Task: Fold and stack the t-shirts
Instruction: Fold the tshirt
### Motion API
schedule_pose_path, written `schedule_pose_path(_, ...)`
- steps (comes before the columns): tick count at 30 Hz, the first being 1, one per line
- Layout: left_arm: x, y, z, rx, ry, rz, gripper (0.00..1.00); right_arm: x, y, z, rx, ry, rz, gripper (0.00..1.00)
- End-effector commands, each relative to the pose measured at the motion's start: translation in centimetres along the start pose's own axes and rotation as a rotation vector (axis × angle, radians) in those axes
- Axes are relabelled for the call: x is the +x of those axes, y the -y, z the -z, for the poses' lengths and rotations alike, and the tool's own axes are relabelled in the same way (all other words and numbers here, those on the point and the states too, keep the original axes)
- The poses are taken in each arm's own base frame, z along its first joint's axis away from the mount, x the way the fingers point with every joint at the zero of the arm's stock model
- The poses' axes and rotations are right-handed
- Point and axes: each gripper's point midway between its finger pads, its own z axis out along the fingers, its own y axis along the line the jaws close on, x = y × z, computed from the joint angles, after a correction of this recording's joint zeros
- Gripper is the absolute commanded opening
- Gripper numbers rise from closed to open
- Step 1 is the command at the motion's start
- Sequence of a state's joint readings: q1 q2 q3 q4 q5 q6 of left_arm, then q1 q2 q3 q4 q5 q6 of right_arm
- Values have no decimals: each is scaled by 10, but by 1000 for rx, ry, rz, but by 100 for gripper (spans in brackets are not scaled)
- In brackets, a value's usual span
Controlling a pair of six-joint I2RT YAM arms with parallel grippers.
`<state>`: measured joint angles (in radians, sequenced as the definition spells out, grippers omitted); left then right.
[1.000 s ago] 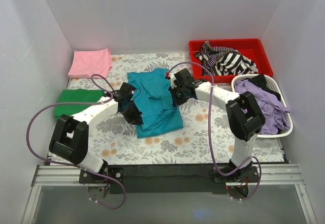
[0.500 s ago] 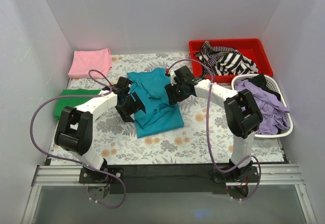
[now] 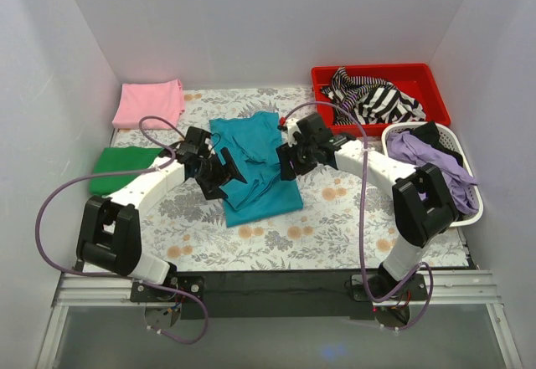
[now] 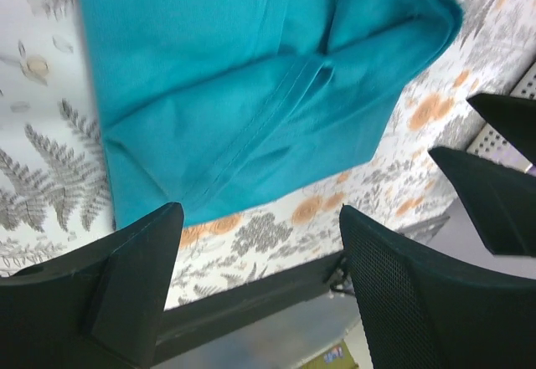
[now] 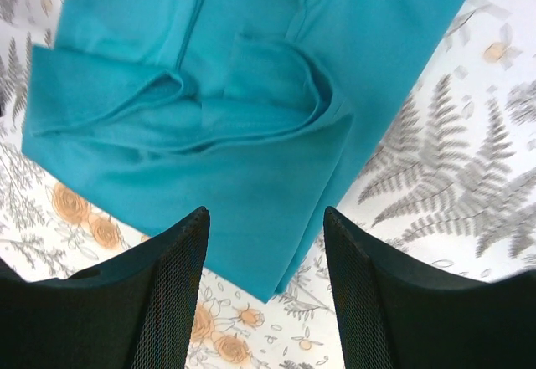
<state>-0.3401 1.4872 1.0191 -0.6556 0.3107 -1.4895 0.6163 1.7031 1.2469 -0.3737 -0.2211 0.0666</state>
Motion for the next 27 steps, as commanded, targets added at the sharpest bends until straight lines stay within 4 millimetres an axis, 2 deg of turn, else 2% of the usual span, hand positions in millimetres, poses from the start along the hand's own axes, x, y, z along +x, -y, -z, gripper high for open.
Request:
schedule_pose_path(1, 28, 0, 7, 80, -82, 16, 74, 18, -16, -4, -49, -40, -12, 63)
schedule_pose_path(4, 38, -3, 5, 89, -103, 20, 74, 22, -18, -6, -46, -49, -15, 62)
schedule_pose_path(7, 40, -8, 1, 79, -103, 24, 74, 24, -17, -13, -46, -48, -18, 62)
schedule_pose_path(14, 25, -11, -13, 34, -59, 26, 73, 12, -16, -29, -51, -49, -18, 62)
schedule_pose_path(22, 26, -17, -22, 18, -80, 38, 73, 5, -12, -42, -48, -53, -15, 62)
schedule_pose_path(27, 31, -28, -35, -12, -108, 45, 73, 6, -10, -51, -50, -65, -20, 61)
